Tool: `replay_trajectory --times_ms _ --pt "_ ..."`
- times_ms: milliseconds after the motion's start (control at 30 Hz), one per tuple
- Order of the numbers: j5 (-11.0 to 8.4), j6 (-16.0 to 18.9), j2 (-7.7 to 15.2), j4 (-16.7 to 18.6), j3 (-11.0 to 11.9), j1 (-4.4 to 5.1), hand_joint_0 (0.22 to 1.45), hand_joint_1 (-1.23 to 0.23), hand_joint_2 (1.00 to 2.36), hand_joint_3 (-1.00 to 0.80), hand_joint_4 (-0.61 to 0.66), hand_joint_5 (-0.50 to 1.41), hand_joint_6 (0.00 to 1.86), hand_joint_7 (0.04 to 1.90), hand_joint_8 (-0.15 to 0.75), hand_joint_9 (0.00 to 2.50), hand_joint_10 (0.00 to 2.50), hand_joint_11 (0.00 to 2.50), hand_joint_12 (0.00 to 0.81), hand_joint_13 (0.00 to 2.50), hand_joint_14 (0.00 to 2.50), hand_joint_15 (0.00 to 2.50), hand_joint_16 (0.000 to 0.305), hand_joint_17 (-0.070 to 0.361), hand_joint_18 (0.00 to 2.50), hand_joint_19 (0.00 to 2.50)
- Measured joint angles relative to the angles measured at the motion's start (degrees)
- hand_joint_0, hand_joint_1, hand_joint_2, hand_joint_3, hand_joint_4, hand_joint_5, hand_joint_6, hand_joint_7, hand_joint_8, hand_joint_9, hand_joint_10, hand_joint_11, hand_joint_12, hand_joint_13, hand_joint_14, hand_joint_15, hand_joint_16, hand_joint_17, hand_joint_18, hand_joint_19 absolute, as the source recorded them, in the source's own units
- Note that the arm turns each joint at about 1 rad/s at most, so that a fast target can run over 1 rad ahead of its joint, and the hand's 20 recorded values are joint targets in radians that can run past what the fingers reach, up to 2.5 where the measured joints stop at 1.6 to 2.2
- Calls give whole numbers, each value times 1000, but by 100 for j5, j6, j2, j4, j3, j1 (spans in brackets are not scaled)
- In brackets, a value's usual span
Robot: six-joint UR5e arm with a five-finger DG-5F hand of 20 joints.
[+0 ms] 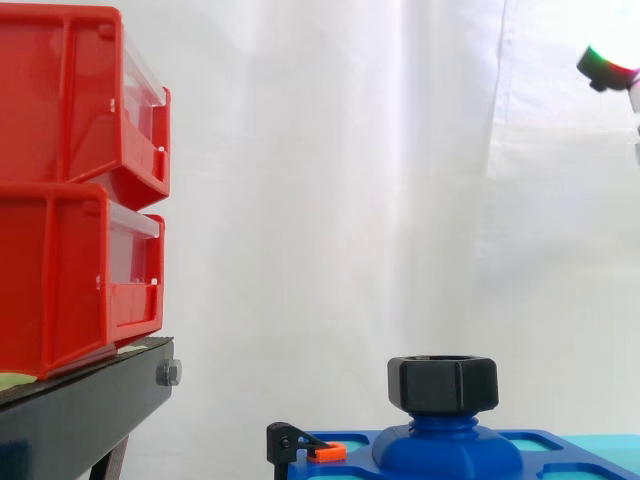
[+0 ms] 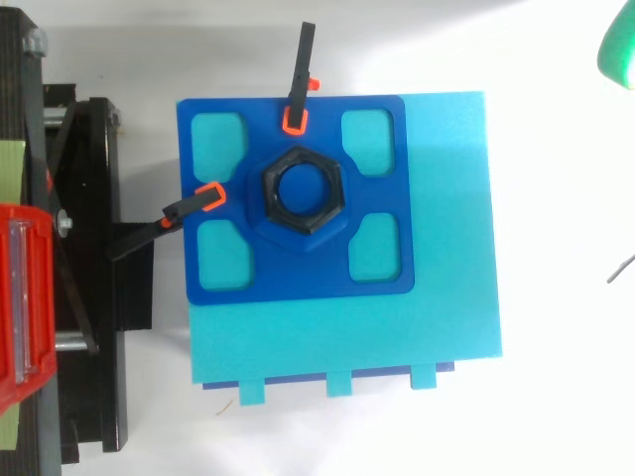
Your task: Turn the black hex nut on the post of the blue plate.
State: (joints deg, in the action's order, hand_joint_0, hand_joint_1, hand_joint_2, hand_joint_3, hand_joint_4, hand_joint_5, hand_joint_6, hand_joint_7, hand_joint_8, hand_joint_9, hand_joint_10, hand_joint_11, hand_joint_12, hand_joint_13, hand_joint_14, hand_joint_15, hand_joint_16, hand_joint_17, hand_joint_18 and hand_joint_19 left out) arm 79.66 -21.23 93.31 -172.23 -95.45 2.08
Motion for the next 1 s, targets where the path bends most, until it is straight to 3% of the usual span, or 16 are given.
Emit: replay_trajectory --times_ms 133,300,567,700,800,1000 --pt "-3 -287 42 -144 1 61 444 -688 1000 -500 108 -223 502 744 216 487 2 83 347 455 7 177 53 119 222 198" --pt "-152 -705 232 4 76 154 443 -709 1000 -500 103 -228 502 744 217 467 3 71 346 434 6 169 52 117 191 193" --pt "-258 -1185 886 73 610 272 436 -678 1000 -500 109 -228 502 742 220 451 2 63 351 406 6 166 52 117 163 180" --pt "-244 -1522 1300 -106 1064 309 438 -661 1000 -500 113 -225 502 740 221 452 0 64 351 403 6 158 51 115 158 181" --pt "-238 -1715 1486 -277 1356 333 442 -655 1000 -500 115 -224 502 740 222 455 2 64 350 402 6 156 51 115 156 188" --pt "-289 -2009 1704 -169 1542 433 445 -649 1000 -500 118 -221 502 741 223 459 3 57 351 402 6 159 51 114 157 189"
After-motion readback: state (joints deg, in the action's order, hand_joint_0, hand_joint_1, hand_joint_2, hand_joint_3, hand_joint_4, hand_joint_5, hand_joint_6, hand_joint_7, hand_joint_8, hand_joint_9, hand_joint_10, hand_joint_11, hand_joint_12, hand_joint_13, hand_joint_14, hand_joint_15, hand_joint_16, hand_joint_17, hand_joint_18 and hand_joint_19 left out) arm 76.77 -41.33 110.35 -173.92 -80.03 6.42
